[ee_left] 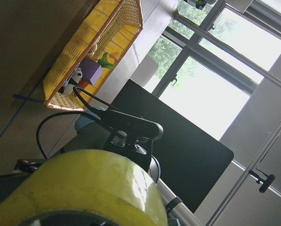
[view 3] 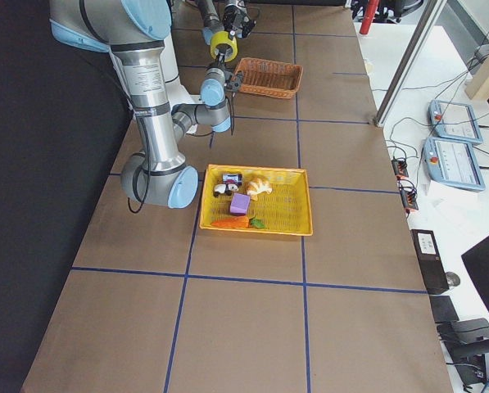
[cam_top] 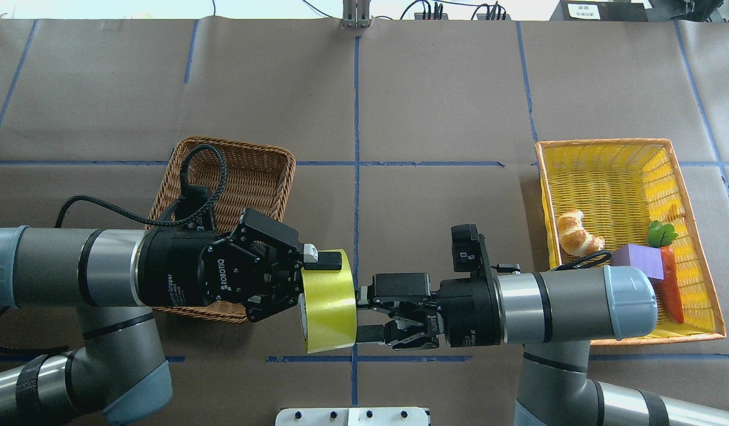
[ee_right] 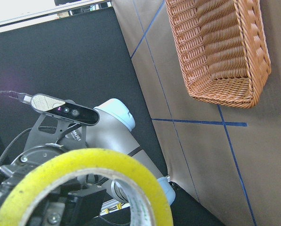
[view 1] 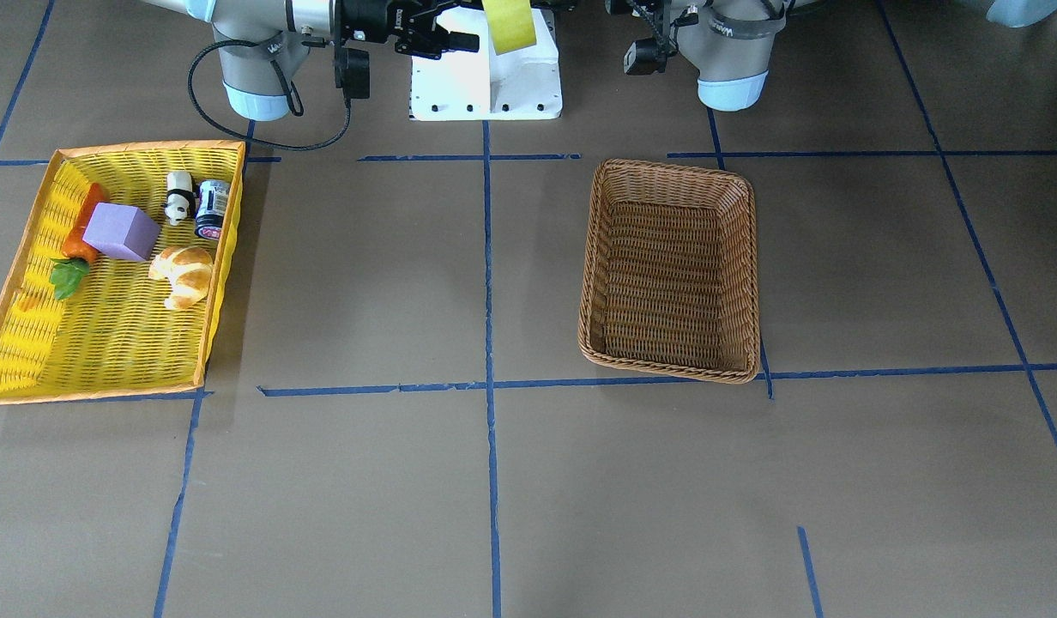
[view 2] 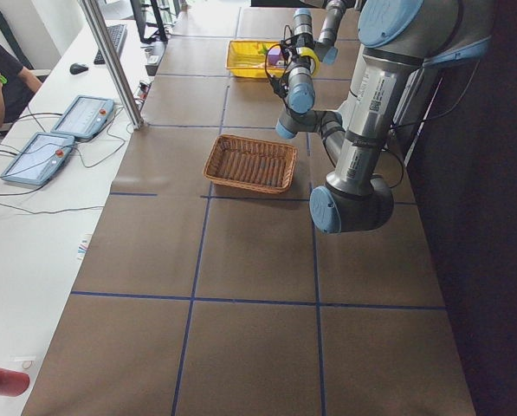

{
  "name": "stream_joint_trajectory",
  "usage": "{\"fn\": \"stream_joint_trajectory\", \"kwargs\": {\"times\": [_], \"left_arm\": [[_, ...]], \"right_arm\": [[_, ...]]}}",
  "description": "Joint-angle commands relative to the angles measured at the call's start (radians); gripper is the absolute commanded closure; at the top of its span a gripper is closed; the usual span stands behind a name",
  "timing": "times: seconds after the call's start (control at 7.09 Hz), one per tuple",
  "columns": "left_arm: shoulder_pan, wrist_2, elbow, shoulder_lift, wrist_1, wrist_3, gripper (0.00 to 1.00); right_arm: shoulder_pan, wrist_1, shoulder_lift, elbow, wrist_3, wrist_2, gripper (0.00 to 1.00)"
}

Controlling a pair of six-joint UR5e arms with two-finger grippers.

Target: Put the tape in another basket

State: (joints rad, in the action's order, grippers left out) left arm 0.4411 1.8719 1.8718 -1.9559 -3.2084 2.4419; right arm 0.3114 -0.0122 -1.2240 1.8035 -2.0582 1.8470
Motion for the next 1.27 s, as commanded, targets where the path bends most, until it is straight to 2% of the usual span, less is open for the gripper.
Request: {"fn": "stream_joint_trajectory", "kwargs": {"times": [0.0,0.14,0.28,0.42,0.56,0.71,0.99,1.13], "left_arm": [[0.048,0.007,0.013,0.031,-0.008,-0.03,0.95],[0.106,0.063,0.007,0.041,0.002,-0.03,0.95],[0.196,0.17,-0.008,0.046,0.027,-0.03,0.95],[0.255,0.231,-0.019,0.046,0.1,-0.034,0.95],[0.307,0.327,-0.019,0.045,0.219,-0.087,0.95],[0.332,0.401,-0.014,0.04,0.363,-0.177,0.95],[0.335,0.406,-0.002,0.043,0.627,-0.367,0.95],[0.326,0.408,0.003,0.041,0.769,-0.461,0.95]], "right_arm": [[0.003,0.0,-0.002,0.0,0.004,0.0,0.0],[0.009,-0.003,-0.003,0.002,0.004,0.0,0.0],[0.03,-0.003,-0.018,0.002,0.032,-0.024,0.0],[0.055,0.015,-0.035,0.002,0.091,-0.023,0.0],[0.127,0.07,-0.061,0.013,0.101,-0.009,0.0],[0.208,0.15,-0.063,0.022,0.101,0.05,0.0],[0.366,0.408,-0.06,0.063,0.136,0.225,0.0],[0.412,0.566,-0.045,0.094,0.209,0.292,0.0]]}}
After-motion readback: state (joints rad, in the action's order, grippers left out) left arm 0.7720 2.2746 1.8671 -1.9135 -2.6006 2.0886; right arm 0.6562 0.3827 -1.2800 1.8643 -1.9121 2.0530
